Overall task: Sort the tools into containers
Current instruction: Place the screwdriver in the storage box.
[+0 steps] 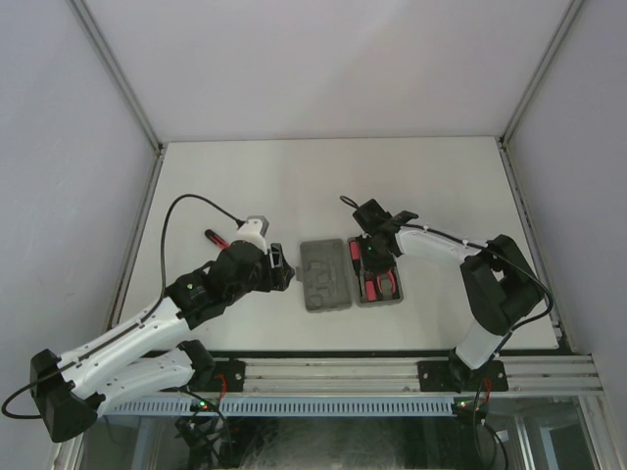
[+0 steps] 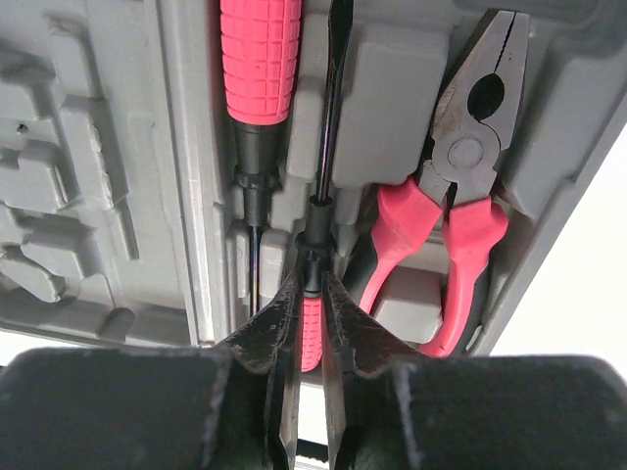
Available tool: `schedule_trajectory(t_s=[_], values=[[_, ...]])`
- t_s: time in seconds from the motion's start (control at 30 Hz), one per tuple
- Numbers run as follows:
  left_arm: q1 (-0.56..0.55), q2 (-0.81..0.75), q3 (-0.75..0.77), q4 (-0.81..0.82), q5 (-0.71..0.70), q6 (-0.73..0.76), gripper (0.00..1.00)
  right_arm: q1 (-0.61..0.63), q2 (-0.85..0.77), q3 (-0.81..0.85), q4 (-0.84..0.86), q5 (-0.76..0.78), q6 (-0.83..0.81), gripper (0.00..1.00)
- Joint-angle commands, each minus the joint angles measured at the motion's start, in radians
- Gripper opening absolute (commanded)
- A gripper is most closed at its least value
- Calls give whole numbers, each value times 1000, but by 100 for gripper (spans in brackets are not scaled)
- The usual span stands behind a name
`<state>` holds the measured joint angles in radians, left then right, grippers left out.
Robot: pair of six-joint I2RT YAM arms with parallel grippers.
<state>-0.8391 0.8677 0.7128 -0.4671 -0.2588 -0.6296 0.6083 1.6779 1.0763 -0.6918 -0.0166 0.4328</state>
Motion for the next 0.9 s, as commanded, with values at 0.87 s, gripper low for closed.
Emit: schedule_trajectory(t_s=[0.87], values=[[5, 3, 6, 33, -2, -13, 65, 47, 182, -36, 9, 34, 10, 0]])
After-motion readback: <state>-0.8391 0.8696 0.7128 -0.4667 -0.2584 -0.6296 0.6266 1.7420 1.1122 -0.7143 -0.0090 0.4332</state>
